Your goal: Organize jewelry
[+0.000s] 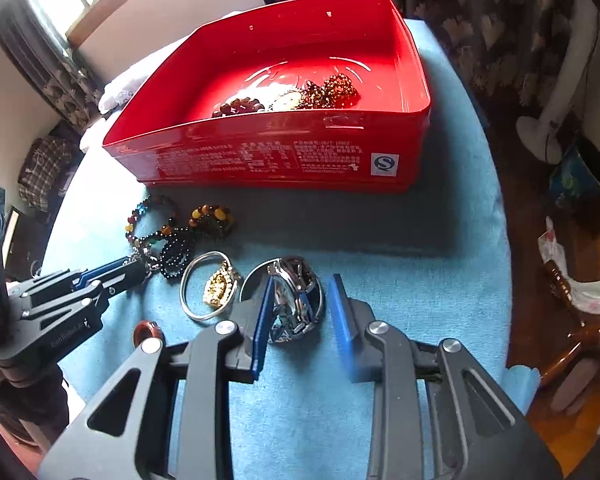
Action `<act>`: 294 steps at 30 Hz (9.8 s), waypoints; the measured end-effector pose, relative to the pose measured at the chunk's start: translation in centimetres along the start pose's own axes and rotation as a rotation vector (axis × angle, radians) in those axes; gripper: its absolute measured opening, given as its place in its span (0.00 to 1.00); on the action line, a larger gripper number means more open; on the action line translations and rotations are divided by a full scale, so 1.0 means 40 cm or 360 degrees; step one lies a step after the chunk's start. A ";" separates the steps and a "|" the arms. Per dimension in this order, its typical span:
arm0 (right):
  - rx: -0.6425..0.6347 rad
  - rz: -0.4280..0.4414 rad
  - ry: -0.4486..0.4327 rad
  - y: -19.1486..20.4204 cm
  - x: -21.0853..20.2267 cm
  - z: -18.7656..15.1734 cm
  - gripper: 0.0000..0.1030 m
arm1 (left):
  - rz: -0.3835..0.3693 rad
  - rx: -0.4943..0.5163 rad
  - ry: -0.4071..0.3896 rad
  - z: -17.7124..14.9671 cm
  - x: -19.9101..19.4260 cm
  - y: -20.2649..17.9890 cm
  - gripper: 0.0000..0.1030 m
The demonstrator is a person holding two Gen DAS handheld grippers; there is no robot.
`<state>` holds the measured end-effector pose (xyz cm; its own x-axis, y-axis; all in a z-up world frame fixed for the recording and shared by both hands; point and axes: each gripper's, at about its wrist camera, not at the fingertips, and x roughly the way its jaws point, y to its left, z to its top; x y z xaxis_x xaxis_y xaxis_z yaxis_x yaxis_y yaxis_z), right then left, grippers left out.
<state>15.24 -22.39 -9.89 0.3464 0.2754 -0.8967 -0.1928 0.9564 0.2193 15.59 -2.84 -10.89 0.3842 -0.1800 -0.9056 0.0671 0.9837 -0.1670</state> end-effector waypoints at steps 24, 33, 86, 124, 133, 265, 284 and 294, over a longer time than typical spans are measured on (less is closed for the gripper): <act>-0.0103 -0.0031 0.0033 0.035 0.004 0.012 0.16 | -0.0020 -0.0025 -0.0003 0.004 -0.001 0.007 0.16; 0.0039 0.0135 -0.0050 -0.017 -0.066 0.029 0.16 | -0.0113 -0.0029 -0.0070 0.008 -0.064 0.004 0.16; -0.0115 -0.0055 0.0009 -0.026 0.096 0.345 0.19 | 0.0041 0.0180 -0.0136 0.349 0.067 -0.054 0.17; 0.0051 0.0012 0.0014 0.006 -0.066 0.032 0.43 | 0.0102 0.0139 -0.0108 0.033 -0.125 -0.003 0.40; 0.0121 -0.0019 0.0086 -0.005 -0.057 -0.046 0.47 | 0.0048 0.0140 0.0002 -0.061 -0.104 -0.028 0.48; -0.0180 -0.0149 -0.0296 0.045 -0.145 0.289 0.46 | 0.0159 0.0073 -0.0466 0.308 -0.138 -0.056 0.28; -0.0114 -0.0163 -0.0097 0.004 0.050 0.350 0.47 | 0.0185 0.0068 -0.0236 0.389 0.055 -0.033 0.29; -0.0103 -0.0180 -0.0110 -0.004 0.052 0.356 0.54 | 0.0158 0.0082 -0.0216 0.388 0.059 -0.026 0.37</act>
<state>29.06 -20.59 -6.32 0.4314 0.1746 -0.8851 -0.2072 0.9740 0.0912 30.73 -4.21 -6.79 0.5119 -0.0831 -0.8550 0.0685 0.9961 -0.0558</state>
